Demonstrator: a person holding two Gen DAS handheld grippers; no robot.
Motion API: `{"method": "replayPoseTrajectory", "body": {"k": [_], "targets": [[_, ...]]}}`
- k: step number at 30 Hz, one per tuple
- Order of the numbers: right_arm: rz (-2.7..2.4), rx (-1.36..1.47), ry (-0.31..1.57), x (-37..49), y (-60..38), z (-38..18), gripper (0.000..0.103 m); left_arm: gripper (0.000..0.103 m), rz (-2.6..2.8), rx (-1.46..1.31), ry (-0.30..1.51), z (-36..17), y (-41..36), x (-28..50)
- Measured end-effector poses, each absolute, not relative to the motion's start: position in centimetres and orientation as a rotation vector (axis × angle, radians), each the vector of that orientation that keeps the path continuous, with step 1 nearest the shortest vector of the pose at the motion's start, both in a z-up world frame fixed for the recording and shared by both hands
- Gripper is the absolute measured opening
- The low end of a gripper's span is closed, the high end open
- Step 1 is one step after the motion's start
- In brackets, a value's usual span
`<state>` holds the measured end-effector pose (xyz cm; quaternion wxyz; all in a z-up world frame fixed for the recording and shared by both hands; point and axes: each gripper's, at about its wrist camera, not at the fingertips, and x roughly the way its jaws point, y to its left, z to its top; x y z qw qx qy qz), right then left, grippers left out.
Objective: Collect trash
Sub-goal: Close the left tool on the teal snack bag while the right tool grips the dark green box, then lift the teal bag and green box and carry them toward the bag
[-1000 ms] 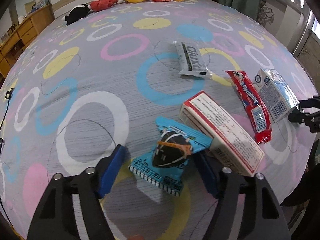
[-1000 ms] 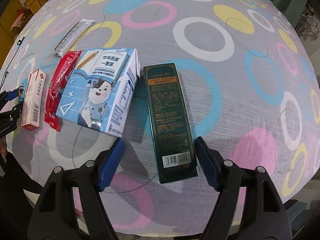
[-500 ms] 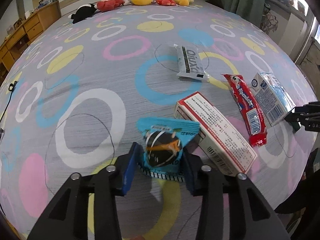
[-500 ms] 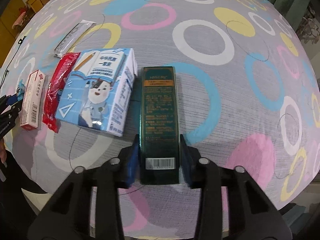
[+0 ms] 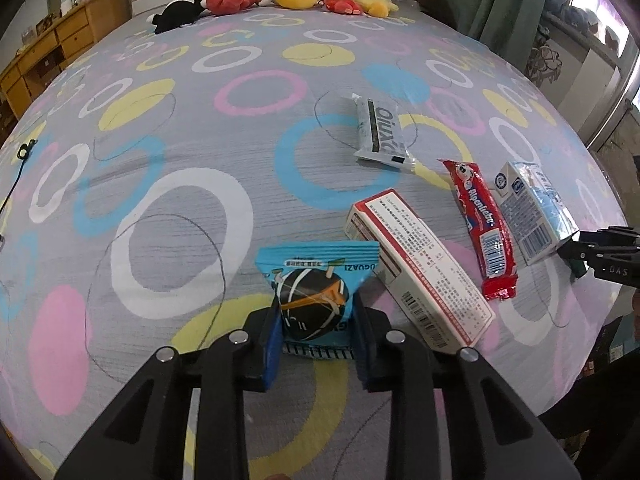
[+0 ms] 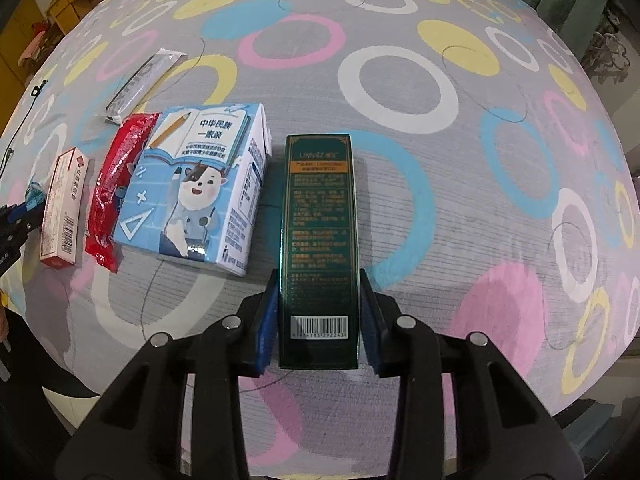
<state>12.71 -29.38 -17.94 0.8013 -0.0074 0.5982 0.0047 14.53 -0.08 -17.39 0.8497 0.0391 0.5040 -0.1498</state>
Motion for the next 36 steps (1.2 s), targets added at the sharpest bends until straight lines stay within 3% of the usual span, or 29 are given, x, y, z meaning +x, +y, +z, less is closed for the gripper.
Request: {"method": "replayPoseTrajectory", "body": {"k": [36], "targets": [[0.029,0.016,1.079,4.1,-27.6,-6.2,0.034,0.028,-0.263,0.098,0.935,-7.1,0.0,6.3]]}}
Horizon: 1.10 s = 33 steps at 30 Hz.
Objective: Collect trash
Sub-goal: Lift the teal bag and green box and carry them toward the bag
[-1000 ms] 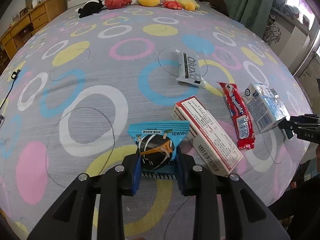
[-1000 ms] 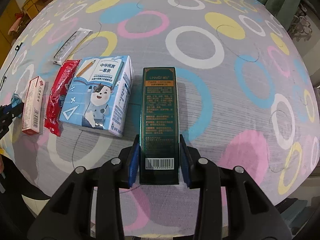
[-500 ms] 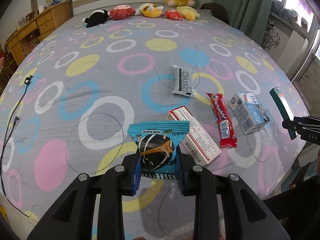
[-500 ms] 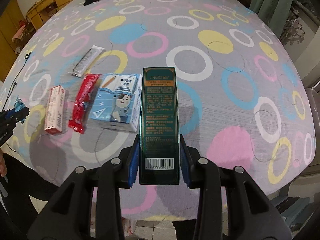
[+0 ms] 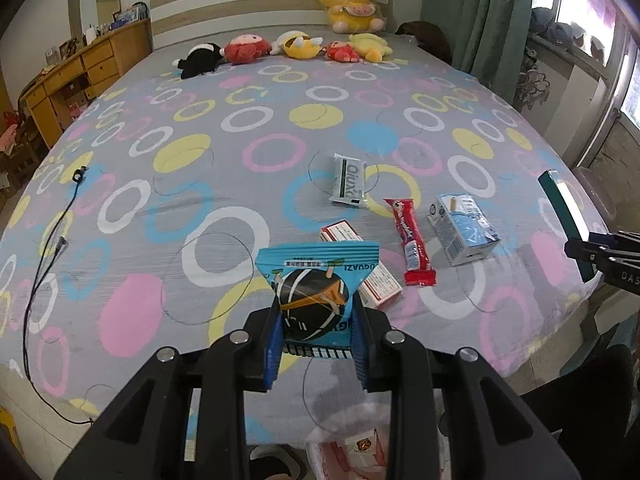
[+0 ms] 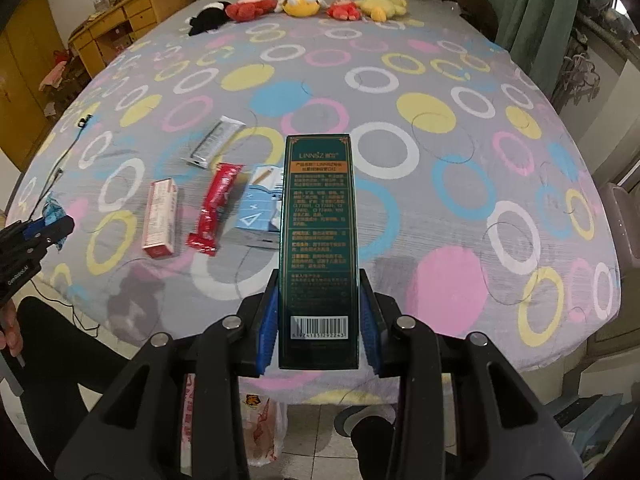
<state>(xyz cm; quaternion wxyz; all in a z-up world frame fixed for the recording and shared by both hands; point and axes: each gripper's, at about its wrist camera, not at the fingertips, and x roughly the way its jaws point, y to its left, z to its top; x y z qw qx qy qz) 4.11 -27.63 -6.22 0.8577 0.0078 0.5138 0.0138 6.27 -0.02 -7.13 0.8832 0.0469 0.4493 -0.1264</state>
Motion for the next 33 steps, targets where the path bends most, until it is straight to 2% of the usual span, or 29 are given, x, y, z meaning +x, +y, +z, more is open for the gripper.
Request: {"method": "replayPoseTrajectory", "body": {"k": [23,33], "targets": [[0.055,-0.013,0.973,-4.5,-25.2,-0.2,0.034,0.028,-0.263,0.154,0.874,-3.2,-0.9,-0.9],[0.107,-0.039,0.957,-7.2,-22.8,0.6,0.034,0.028,-0.31,0.167,0.853,-2.4,-1.3,-3.5]]}}
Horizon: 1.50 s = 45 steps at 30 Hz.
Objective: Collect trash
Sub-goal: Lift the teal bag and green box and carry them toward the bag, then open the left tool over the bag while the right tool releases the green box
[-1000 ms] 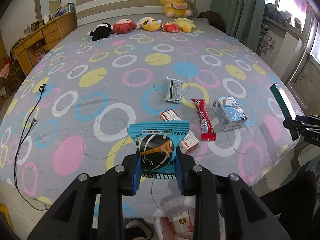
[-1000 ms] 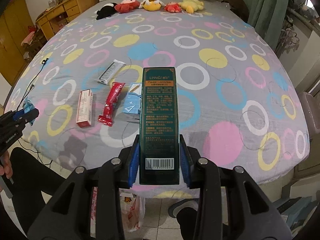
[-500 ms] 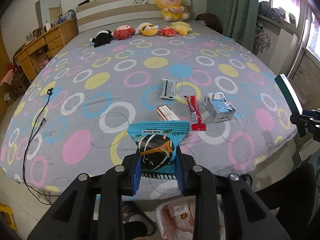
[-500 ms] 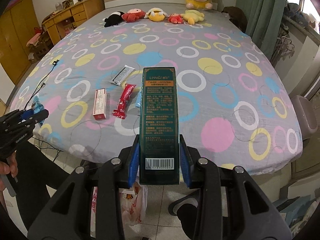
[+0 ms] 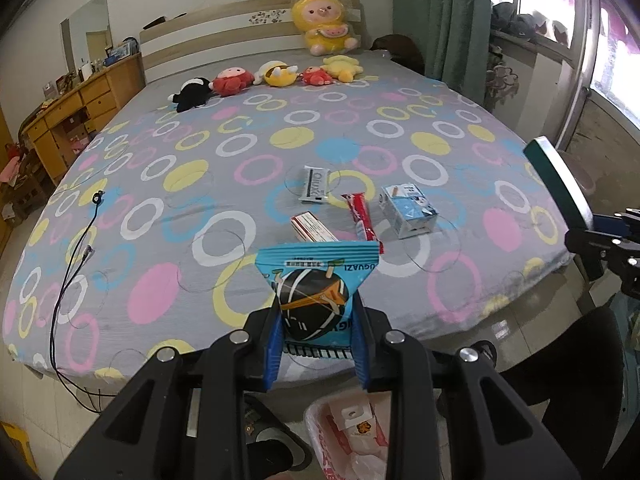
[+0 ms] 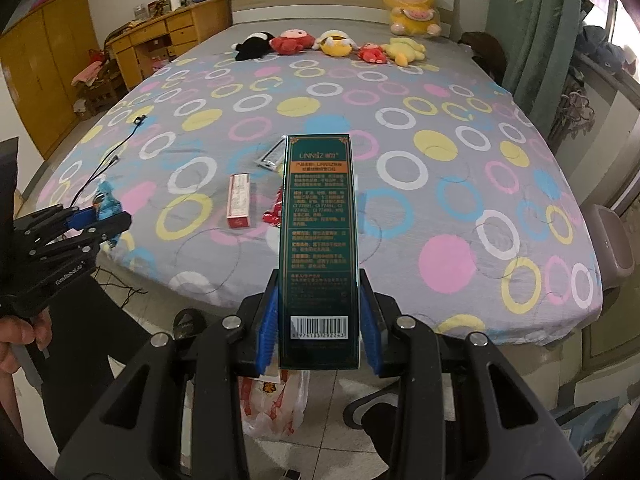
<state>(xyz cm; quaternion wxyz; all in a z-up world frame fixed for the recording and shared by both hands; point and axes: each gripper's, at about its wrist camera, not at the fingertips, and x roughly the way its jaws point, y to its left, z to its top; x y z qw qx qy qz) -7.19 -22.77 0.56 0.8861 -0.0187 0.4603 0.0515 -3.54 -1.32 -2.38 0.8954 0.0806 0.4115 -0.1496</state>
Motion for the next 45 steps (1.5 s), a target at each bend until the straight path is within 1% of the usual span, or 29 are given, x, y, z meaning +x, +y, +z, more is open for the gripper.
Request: {"method": "replayPoseTrajectory", "body": {"k": [8,16,20,27,36,41,45], "targets": [[0.141,-0.046,0.975,-8.6,-21.7,-0.1,0.034,0.028,-0.356,0.189,0.866,-3.1,-1.9,-5.9],[0.171,-0.043,1.034,-10.6,-20.4,-2.7,0.034,0.028,-0.383,0.178,0.924,-5.8,-2.2,-7.4],[0.189,-0.031,1.081,-11.4,-19.7,-5.0,0.034,0.028,-0.406,0.176,0.972,-8.0,-2.9,-8.2],[0.211,-0.027,1.192,-11.6,-18.2,-10.4,0.034,0.028,-0.401,0.181,1.109,-14.7,-3.4,-9.0],[0.262,-0.062,1.335,-10.8,-16.6,-16.8,0.034,0.028,-0.385,0.169,1.233,-20.9,-3.1,-8.7],[0.27,-0.092,1.424,-10.2,-15.6,-20.9,0.034,0.028,-0.392,0.14,1.289,-23.2,-3.8,-7.8],[0.257,-0.098,1.458,-9.5,-15.6,-23.3,0.034,0.028,-0.373,0.145,1.28,-24.4,-4.5,-6.7]]}}
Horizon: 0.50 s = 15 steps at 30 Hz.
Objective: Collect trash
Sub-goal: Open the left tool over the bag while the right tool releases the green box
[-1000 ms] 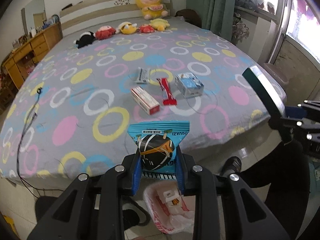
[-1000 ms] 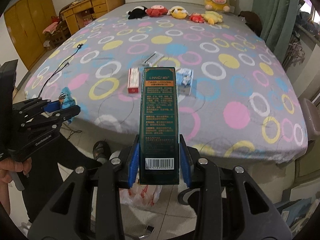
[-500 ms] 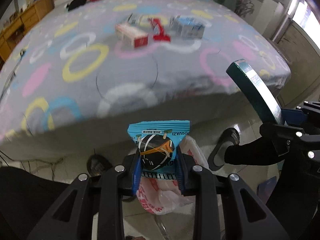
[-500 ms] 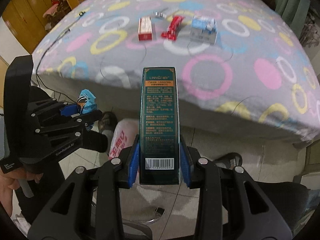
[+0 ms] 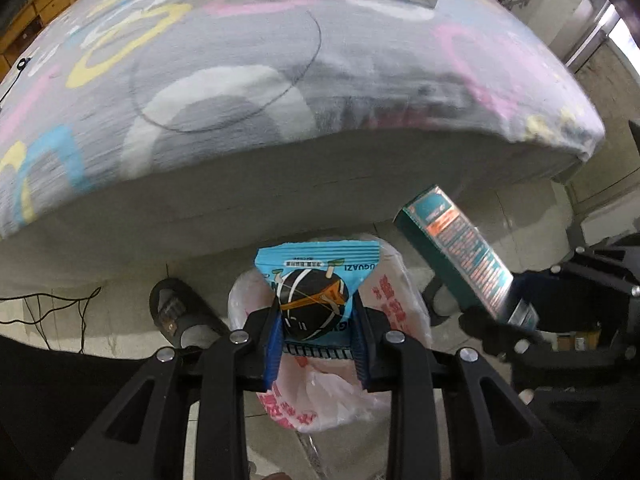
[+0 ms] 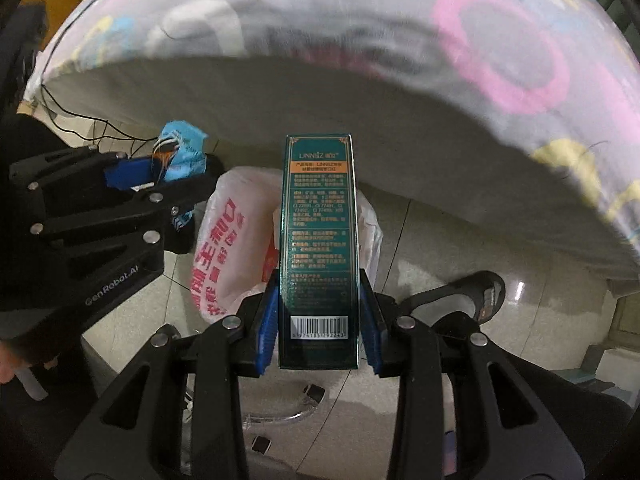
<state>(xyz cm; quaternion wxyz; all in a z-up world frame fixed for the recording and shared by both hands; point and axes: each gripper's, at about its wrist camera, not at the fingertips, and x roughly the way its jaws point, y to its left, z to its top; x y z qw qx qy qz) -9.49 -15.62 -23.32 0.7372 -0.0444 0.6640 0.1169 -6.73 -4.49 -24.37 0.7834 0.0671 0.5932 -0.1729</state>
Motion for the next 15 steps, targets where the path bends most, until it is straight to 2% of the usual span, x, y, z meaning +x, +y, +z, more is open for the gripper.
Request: {"method": "replayPoseTrajectory", "body": {"k": [6,15], "targets": [[0.265,-0.069,1.529,-9.0,-15.6,-28.1,0.034,0.029,-0.355,0.203,1.314,-28.3,-5.0,-7.0],[0.26,-0.078,1.606,-8.6,-14.8,-33.4,0.034,0.029,-0.343,0.286,1.473,-35.1,-4.7,-7.6]]}}
